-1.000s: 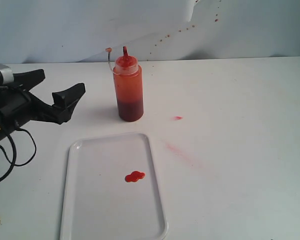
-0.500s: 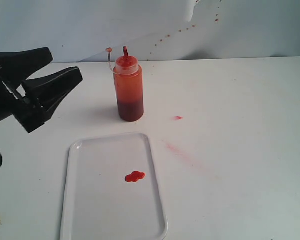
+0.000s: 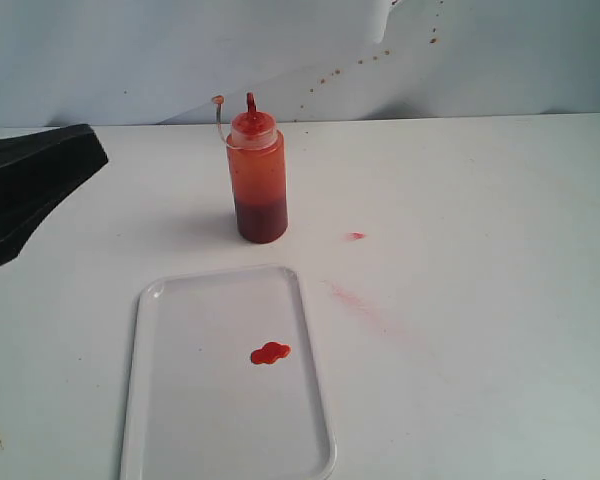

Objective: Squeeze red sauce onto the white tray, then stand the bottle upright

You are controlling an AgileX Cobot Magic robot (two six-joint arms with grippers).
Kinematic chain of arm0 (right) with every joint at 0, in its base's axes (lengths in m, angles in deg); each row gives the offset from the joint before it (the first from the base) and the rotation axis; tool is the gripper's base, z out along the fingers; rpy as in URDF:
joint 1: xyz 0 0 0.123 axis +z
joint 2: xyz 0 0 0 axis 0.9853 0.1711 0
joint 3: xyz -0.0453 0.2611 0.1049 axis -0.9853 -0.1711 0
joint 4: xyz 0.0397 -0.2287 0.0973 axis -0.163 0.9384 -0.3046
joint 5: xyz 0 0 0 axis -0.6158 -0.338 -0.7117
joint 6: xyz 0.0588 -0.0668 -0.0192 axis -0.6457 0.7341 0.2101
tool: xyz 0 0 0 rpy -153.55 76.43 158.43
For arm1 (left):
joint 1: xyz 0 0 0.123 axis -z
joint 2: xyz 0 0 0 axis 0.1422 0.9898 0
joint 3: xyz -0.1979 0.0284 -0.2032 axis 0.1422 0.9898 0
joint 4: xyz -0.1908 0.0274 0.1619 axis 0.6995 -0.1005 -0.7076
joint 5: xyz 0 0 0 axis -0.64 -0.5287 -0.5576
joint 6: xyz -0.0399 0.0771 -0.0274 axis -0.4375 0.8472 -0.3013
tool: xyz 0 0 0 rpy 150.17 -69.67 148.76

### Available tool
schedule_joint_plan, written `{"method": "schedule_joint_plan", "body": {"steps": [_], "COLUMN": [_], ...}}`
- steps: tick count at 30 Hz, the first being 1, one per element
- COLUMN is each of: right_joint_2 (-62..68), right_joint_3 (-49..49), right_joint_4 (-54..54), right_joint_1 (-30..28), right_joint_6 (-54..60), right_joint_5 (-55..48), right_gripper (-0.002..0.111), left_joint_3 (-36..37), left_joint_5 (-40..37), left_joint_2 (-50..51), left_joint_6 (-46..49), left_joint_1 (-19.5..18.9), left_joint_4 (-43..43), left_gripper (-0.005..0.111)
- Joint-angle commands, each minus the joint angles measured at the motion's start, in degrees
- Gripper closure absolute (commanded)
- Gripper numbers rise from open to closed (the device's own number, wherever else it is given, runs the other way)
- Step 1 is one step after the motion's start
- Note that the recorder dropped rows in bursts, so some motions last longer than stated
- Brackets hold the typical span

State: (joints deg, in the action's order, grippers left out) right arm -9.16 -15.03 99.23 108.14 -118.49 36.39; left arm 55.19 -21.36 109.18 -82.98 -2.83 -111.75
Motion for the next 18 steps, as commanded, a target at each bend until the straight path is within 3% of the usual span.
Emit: {"method": "schedule_joint_plan", "body": {"steps": [1, 4, 18], "right_joint_2": [-0.4, -0.4, -0.4], "right_joint_3": [-0.4, -0.4, -0.4], "right_joint_4": [-0.1, -0.1, -0.1], "right_joint_1": [-0.1, -0.1, -0.1], "right_joint_6": [0.1, 0.1, 0.1], "right_joint_5": [-0.2, -0.2, -0.2], "right_gripper": [0.108, 0.108, 0.108], "left_joint_3": [3.5, 4.9, 4.9], "left_joint_5": [-1.9, -1.4, -1.2], "left_joint_2": [-5.7, -9.8, -13.3], "left_joint_6": [-4.0, -11.5, -10.8], "left_joint_1": [-0.1, -0.1, -0.1], "left_joint_4": [2.9, 0.6, -2.6], "left_gripper": [0.107, 0.107, 0.107]}}
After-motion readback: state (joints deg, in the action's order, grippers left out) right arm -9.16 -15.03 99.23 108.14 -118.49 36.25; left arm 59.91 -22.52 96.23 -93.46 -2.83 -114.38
